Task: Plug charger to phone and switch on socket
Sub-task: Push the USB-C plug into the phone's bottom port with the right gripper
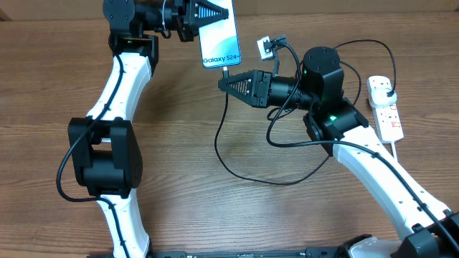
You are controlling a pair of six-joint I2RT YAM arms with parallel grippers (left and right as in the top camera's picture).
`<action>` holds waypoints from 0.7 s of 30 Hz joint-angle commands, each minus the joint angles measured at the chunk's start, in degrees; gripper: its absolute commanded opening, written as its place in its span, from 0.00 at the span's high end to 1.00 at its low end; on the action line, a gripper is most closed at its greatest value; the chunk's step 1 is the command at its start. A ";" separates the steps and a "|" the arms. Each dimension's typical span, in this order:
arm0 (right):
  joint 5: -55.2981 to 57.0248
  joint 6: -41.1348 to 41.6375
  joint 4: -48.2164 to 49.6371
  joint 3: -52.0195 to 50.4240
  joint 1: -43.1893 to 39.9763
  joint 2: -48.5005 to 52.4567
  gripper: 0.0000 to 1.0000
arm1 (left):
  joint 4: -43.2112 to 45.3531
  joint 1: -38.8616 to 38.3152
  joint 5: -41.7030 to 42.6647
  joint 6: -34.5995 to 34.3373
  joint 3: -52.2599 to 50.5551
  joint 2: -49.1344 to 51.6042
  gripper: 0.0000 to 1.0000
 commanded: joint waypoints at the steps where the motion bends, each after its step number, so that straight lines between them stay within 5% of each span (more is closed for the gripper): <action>1: 0.59 1.49 0.61 -0.24 -0.26 -0.87 0.96 | 0.33 -0.50 -2.56 1.44 1.03 -0.72 0.96; 21: 0.35 1.46 0.59 -0.24 -0.26 -0.83 0.96 | 0.31 -1.14 -2.25 3.96 1.03 -0.70 0.96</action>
